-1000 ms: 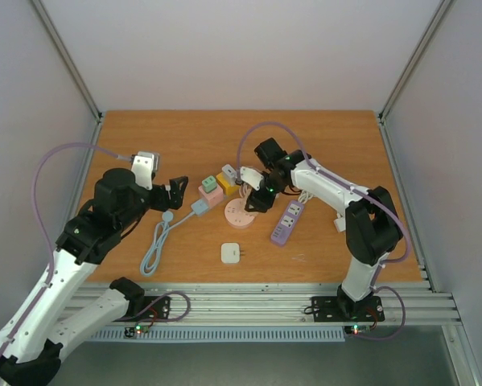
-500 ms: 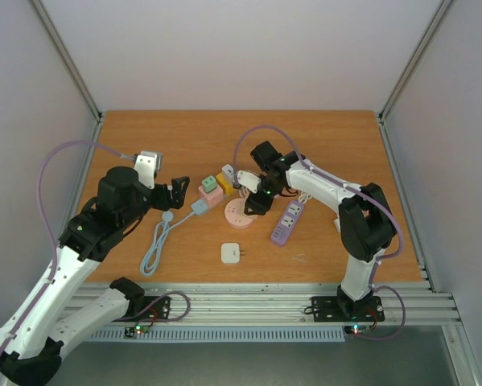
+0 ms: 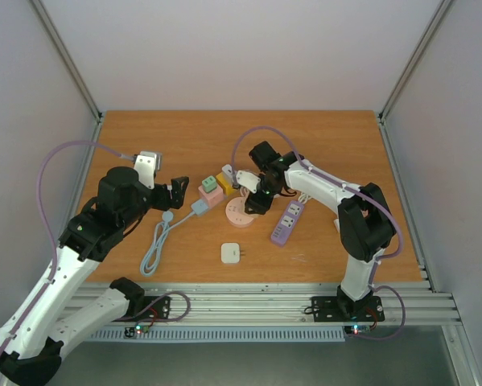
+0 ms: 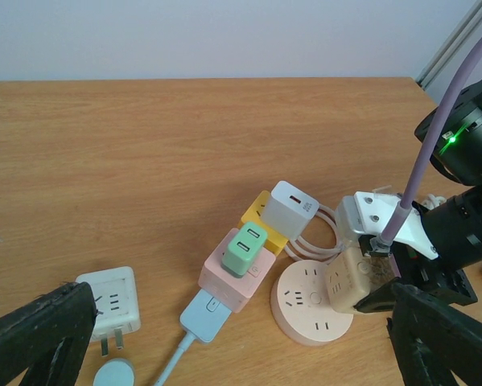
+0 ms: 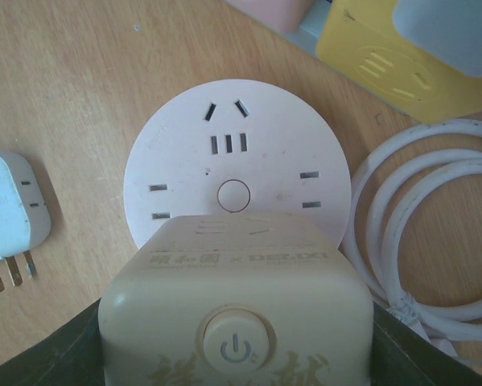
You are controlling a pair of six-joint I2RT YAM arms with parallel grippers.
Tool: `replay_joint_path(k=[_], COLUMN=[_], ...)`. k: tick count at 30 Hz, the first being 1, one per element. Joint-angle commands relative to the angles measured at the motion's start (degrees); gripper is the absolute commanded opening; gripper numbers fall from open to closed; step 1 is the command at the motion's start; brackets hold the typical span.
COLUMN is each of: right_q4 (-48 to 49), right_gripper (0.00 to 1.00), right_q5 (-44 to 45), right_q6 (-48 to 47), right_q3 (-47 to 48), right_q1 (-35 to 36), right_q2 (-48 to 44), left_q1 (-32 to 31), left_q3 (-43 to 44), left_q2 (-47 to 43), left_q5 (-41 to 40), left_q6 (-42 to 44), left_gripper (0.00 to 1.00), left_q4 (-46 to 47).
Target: Insert the plug
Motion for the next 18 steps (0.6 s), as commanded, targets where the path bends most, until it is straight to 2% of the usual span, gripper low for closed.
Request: replay_joint_path(k=[1,18], right_q4=[-1.1,-0.5], right_gripper=[0.23,0.24], right_q5=[1.9,2.2], right_q6=[-0.9,1.8], right_q3=[1.3,-1.7], right_q1=[0.2,2.1], right_q2=[0.3,6.3], left_q1=[0.1,0.2], left_q3=[-0.2,-0.3], left_q2=[-0.1,0.1], left_q5=[-0.8,-0.7], left_q6=[1.2,1.4], left_gripper=[0.99,0.99], left_q4=[0.5,0.6])
